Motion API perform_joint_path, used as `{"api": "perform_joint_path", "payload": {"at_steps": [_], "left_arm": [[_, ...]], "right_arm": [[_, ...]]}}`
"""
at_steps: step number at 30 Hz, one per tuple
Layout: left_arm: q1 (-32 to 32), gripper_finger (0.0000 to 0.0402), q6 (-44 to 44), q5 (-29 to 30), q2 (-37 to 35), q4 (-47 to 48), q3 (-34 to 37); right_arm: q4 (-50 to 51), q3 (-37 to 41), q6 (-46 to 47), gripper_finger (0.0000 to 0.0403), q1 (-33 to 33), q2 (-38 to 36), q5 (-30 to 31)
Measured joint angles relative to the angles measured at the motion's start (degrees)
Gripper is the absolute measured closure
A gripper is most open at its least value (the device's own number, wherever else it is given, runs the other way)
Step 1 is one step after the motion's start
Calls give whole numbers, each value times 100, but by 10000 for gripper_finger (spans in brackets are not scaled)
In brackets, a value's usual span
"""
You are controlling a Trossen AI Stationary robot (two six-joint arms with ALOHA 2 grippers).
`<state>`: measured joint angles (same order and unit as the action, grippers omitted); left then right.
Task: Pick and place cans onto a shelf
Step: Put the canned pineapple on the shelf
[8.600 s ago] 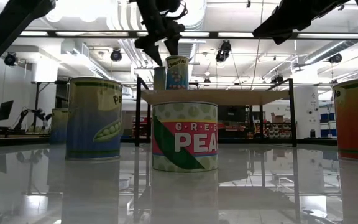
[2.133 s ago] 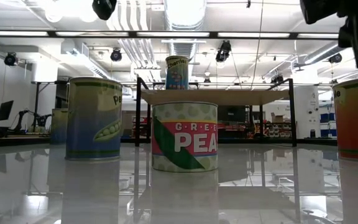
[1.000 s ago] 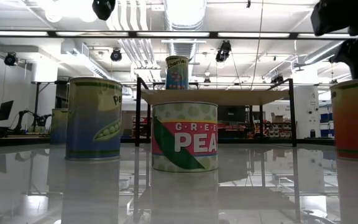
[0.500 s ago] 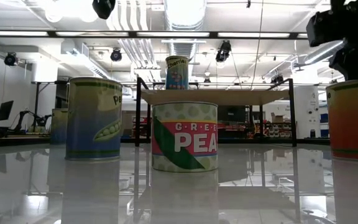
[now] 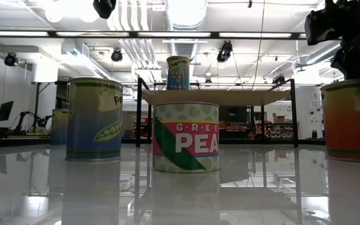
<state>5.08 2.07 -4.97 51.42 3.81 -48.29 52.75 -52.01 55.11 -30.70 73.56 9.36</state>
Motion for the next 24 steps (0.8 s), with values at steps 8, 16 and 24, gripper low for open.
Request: {"api": "perform_joint_path", "payload": {"at_steps": [8,16,24], "left_arm": [[0,402,-4,0,0,0,-2],[0,402,-225,2,0,-78,-1],[-2,402,-480,1,0,-72,11]], "right_arm": [[157,-310,21,109,129,-2,-65],[835,-1994,-338,92,1440,76,124],[1108,-4283,-1931,101,3364,789,113]]}}
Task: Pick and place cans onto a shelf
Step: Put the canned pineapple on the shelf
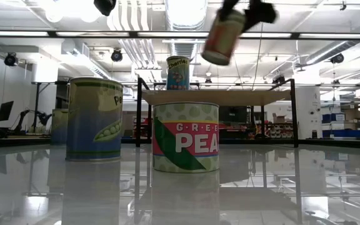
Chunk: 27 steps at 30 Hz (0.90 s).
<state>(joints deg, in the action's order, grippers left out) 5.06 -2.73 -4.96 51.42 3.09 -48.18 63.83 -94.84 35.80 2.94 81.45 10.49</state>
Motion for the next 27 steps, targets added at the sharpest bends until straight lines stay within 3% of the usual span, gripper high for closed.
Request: {"api": "perform_joint_path", "payload": {"at_steps": [6,10,16,27], "left_arm": [[0,402,-21,-1,-2,44,0],[0,402,-21,-1,-2,55,0],[0,402,-21,-3,-2,59,0],[0,402,-20,-6,-2,88,0]], "right_arm": [[1493,-1757,-1380,98,1170,1159,2],[2546,-2571,-1913,98,1571,1872,26],[2390,-3017,-2374,97,1615,2270,-17],[2147,-3024,-2346,98,1705,2375,-66]]}}
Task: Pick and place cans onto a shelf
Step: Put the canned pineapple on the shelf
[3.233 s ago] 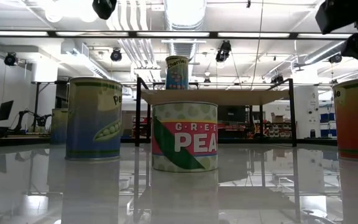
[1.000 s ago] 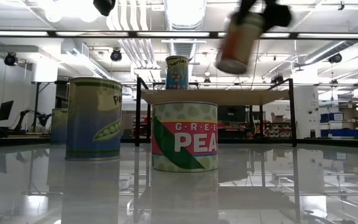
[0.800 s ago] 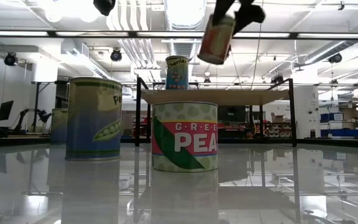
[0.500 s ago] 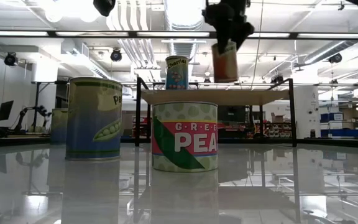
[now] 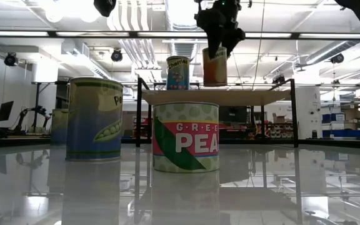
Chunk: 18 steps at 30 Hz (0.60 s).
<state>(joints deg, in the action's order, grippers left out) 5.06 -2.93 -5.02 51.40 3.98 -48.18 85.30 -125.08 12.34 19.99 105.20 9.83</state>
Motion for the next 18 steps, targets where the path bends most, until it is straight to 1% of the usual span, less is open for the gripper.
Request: {"api": "perform_joint_path", "payload": {"at_steps": [3,12,18], "left_arm": [[0,402,-1,0,0,-1,0],[0,402,1,0,0,-5,0],[0,402,-21,-2,0,-10,0]], "right_arm": [[-83,0,4,97,63,-10,-134],[-108,55,-10,92,136,158,-134],[-241,85,-40,67,144,177,-145]]}}
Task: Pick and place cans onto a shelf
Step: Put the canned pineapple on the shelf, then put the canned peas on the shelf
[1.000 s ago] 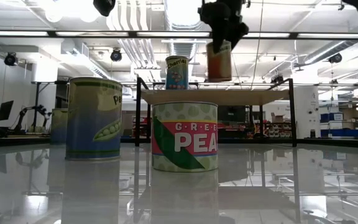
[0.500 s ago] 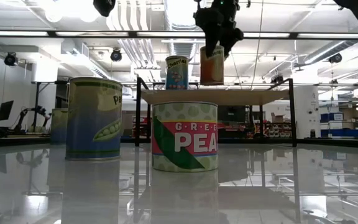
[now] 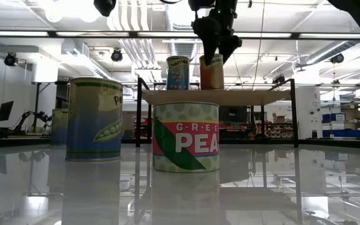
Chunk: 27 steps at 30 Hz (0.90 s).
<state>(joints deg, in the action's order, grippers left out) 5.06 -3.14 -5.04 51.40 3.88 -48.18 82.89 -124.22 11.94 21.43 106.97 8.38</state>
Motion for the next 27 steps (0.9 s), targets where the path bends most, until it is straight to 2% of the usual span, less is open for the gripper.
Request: {"api": "perform_joint_path", "payload": {"at_steps": [6,15,19,23,27], "left_arm": [[0,402,-33,-1,0,-4,1],[0,402,-37,-1,0,-5,0],[0,402,-27,0,12,-3,2],[0,402,158,-10,105,54,13],[-82,402,545,-13,287,214,13]], "right_arm": [[-5,0,0,47,58,-1,0],[-11,-160,72,44,153,-119,-1],[-13,-363,156,44,141,-222,-204],[75,-592,243,44,-3,-373,-288],[72,-576,125,44,-431,-703,-277]]}}
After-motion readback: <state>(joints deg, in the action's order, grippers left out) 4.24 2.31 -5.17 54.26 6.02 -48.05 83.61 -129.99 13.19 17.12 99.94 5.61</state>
